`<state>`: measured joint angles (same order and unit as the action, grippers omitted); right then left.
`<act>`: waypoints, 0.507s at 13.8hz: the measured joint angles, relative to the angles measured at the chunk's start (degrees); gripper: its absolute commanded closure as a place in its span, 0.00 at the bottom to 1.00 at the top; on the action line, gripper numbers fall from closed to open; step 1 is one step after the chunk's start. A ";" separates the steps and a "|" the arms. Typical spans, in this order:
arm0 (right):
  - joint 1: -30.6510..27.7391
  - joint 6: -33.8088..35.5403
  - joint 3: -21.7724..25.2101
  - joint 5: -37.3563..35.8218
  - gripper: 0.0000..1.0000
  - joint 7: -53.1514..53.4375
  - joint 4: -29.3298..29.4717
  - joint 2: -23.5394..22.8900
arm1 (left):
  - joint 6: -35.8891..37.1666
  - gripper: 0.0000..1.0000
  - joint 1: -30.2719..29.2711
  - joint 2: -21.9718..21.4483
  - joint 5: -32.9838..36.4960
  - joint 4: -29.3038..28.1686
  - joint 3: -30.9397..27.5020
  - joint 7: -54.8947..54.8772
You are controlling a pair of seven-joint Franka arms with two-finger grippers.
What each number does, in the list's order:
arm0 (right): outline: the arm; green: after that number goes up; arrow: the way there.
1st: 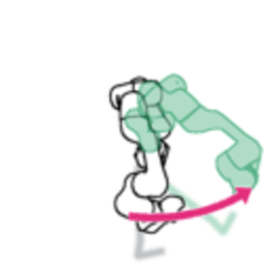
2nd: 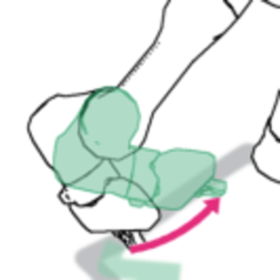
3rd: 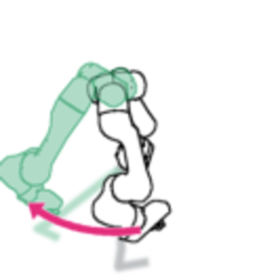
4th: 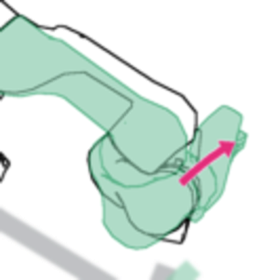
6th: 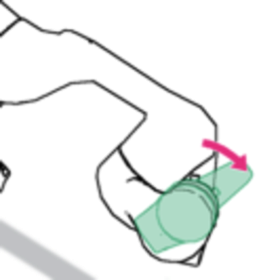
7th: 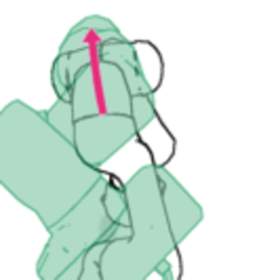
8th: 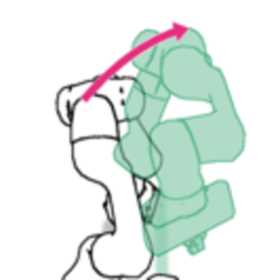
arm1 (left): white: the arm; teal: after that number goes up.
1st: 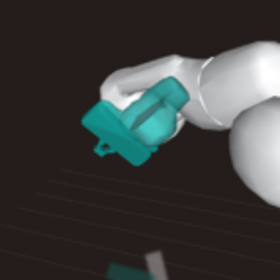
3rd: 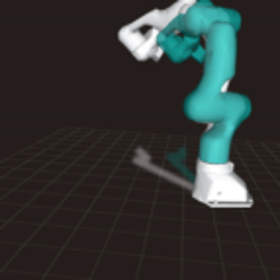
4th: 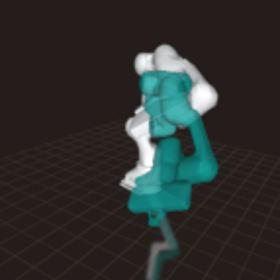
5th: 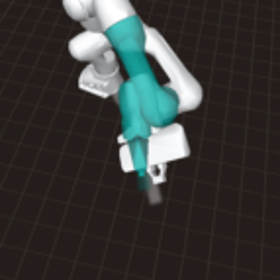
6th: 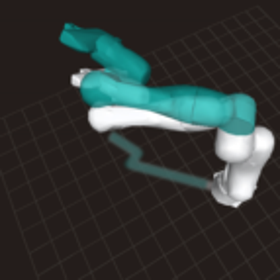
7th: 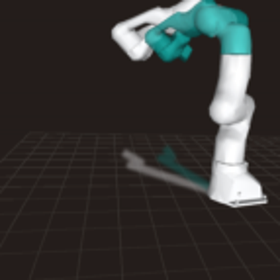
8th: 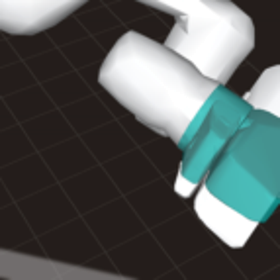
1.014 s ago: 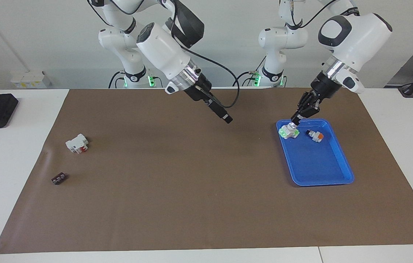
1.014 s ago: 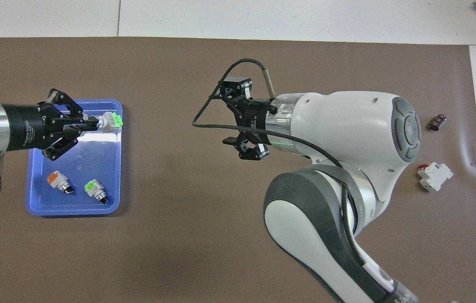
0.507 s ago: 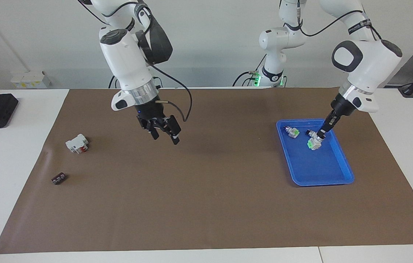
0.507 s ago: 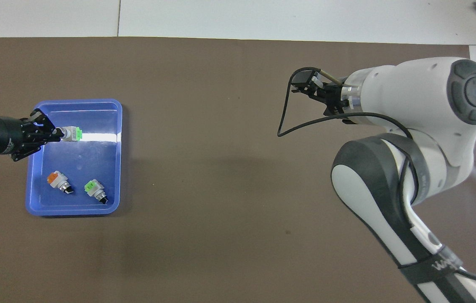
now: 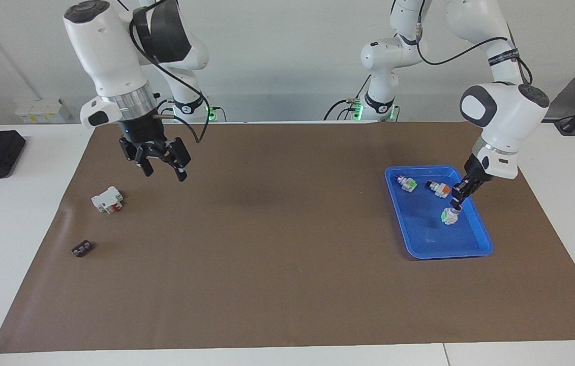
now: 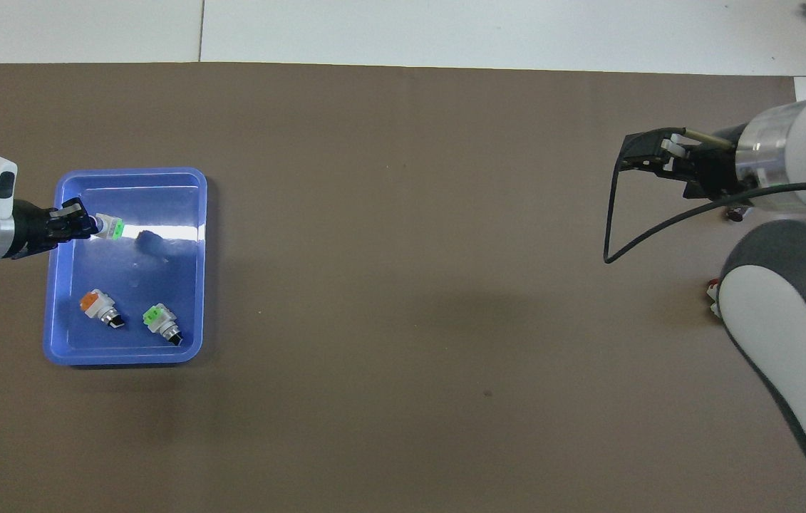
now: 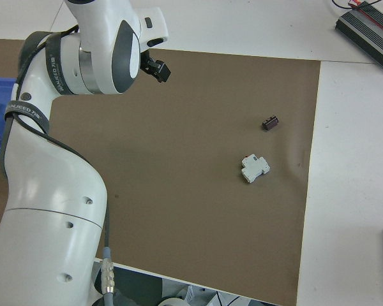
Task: Turn and place switch with both arms
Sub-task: 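Place the switch in the blue tray while the right gripper withdraws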
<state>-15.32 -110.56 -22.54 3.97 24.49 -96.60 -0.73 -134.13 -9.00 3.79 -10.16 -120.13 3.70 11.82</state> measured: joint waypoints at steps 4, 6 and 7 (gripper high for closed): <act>-2.44 12.24 3.10 -1.92 0.01 -8.92 5.75 1.57 | 0.47 0.00 -0.40 0.14 0.37 1.32 0.38 -2.08; -2.60 16.02 4.21 -4.70 0.01 -11.73 8.17 1.68 | 3.96 0.00 -0.37 0.93 0.43 5.14 0.59 -2.10; -2.58 16.66 4.16 -5.42 0.01 -11.92 8.40 1.76 | 6.79 0.00 -0.37 1.60 0.51 7.93 0.59 -2.12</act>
<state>-17.90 -93.90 -18.39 -1.45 12.57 -88.20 1.03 -127.34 -9.37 5.39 -9.65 -112.21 4.29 9.70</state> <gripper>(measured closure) 0.004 0.137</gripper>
